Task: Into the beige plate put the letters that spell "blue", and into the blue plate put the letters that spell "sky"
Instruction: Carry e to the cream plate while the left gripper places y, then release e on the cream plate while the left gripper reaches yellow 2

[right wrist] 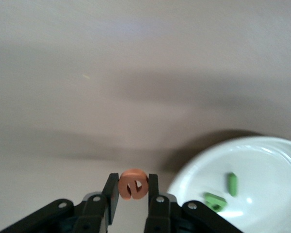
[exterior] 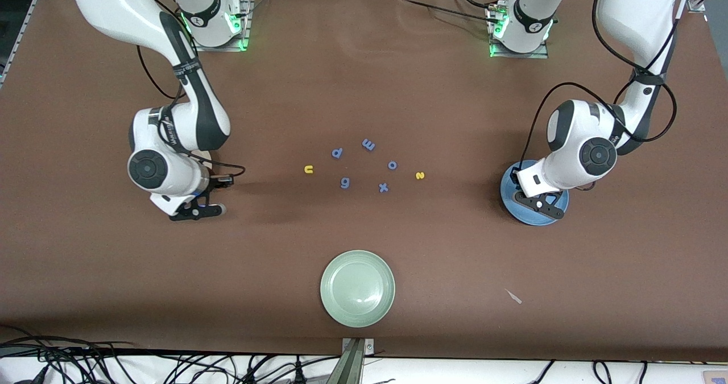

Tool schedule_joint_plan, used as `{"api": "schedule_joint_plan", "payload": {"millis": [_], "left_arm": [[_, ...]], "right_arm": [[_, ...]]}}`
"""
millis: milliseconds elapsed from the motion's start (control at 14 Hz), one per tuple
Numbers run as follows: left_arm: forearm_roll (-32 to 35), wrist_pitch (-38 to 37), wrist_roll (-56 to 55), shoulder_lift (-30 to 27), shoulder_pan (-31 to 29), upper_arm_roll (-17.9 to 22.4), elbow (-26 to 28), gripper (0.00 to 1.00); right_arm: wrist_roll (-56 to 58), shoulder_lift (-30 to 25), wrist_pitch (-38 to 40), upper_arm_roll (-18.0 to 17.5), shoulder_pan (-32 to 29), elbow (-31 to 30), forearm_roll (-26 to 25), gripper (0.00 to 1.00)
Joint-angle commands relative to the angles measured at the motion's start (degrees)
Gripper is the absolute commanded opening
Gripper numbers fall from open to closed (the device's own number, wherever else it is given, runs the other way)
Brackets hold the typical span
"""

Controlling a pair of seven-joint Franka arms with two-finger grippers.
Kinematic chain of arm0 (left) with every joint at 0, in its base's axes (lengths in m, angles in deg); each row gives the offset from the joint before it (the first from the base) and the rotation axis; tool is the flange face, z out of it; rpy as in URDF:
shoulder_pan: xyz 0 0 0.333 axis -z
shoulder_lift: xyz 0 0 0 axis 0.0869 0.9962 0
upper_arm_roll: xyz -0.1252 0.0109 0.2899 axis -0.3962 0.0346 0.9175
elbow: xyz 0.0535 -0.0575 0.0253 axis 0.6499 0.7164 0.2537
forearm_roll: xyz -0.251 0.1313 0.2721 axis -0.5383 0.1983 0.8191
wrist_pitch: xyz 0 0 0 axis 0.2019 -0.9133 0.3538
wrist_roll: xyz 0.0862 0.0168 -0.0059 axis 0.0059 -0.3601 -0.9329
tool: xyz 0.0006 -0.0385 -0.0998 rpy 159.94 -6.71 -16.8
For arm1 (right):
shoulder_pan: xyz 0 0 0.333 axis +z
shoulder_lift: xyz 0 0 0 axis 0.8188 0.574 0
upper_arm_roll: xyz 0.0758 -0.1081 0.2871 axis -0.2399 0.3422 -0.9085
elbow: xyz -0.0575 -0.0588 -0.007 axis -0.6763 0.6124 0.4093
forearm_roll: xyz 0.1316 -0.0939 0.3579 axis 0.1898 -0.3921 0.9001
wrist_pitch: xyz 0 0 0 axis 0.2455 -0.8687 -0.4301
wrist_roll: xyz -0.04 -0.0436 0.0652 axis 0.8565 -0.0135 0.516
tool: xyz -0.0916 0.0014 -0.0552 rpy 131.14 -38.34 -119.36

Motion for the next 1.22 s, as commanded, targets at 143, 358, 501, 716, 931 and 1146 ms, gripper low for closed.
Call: {"api": "schedule_joint_plan", "payload": {"millis": [143,358,501,716,931,1146], "left_arm": [[1.38,0.51,0.49,-1.78,0.76,-0.24,0.51,0.76],[-3.69,0.86,-2.22,-0.56,5.06,-1.73,-1.16,0.74],[-8.44,4.53,-3.20,1.28,10.41,-1.73,-2.04,0.74],[-11.89,9.02,-12.82,4.27,19.11,-1.65,-2.48,0.71],[-11.45,9.91,-20.41,7.00,25.28,-1.47,-3.97,0.71],[-11.36,11.32,-20.95,7.71,25.73,-1.29,-3.89,0.71]], "right_arm": [[2.73,-2.92,0.02,5.05,0.52,-6.72,0.74,0.22],[3.79,-2.92,-0.06,7.08,0.52,-8.75,0.74,0.32],[3.27,-3.09,0.81,7.26,0.52,-8.58,0.74,1.00],[1.78,-4.58,4.06,6.56,1.74,-6.73,1.01,1.00],[-4.97,-4.50,3.54,2.71,2.54,-4.98,1.01,1.00],[-13.85,-2.40,0.66,-3.70,2.71,-2.26,1.09,1.00]]}}
